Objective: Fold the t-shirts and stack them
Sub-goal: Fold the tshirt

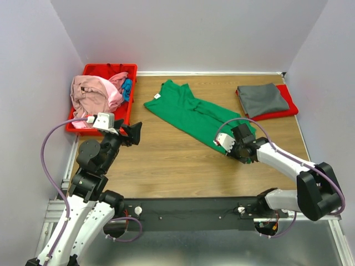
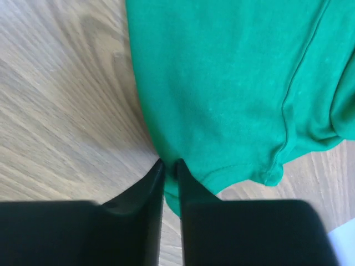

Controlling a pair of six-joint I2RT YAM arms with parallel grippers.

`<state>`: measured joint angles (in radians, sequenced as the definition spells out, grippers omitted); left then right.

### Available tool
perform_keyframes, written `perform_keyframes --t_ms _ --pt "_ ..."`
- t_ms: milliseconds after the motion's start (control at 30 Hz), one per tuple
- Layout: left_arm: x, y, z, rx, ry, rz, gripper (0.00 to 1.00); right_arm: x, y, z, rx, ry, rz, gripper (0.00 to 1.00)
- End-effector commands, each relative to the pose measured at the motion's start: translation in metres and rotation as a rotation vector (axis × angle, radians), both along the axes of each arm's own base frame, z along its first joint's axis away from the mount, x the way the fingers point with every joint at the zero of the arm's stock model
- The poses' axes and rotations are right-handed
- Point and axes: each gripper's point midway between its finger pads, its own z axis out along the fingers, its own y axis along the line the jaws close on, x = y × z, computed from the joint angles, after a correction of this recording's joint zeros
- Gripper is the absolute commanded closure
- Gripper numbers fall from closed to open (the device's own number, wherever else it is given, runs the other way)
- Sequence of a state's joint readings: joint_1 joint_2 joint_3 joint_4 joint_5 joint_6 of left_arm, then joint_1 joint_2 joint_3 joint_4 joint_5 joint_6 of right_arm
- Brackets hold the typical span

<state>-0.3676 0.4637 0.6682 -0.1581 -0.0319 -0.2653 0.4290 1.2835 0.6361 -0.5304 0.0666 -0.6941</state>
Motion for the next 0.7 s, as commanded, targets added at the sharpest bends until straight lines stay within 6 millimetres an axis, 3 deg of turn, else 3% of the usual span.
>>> perform_keyframes --t_ms 0,133,267,333,400,433,467,533,600,633,667 --pt "-0.002 -0.004 0.003 0.001 -0.023 -0.026 0.17 -0.017 0.010 0.003 0.037 0.048 0.044 0.87" --pt "-0.002 -0.004 0.004 0.001 -0.026 -0.026 0.17 -0.064 0.059 0.014 0.175 0.201 0.263 0.99" --pt "-0.002 -0.004 0.003 0.002 -0.023 -0.027 0.17 -0.109 0.106 0.024 0.278 0.369 0.446 1.00" --pt "-0.002 -0.004 0.003 0.002 -0.023 -0.026 0.17 -0.117 0.121 0.027 0.298 0.424 0.475 0.96" --pt "-0.002 -0.004 0.003 0.000 -0.024 -0.026 0.17 -0.123 0.145 0.040 0.339 0.508 0.517 0.81" --pt "-0.001 -0.004 0.002 0.003 -0.022 -0.026 0.17 -0.121 0.153 0.048 0.352 0.519 0.535 0.75" --pt "-0.002 -0.004 0.002 0.003 -0.022 -0.027 0.17 -0.117 0.165 0.065 0.382 0.516 0.552 0.64" --pt "-0.001 -0.004 0.002 0.002 -0.021 -0.026 0.17 -0.104 0.172 0.079 0.394 0.477 0.538 0.50" --pt "-0.003 -0.009 0.002 0.005 -0.021 -0.056 0.17 -0.082 0.173 0.097 0.445 0.415 0.470 0.46" --pt "-0.003 -0.010 0.002 0.005 -0.023 -0.061 0.17 -0.070 0.168 0.102 0.473 0.398 0.418 0.45" --pt "-0.003 -0.012 0.002 0.005 -0.023 -0.072 0.17 -0.044 0.150 0.109 0.515 0.353 0.302 0.41"
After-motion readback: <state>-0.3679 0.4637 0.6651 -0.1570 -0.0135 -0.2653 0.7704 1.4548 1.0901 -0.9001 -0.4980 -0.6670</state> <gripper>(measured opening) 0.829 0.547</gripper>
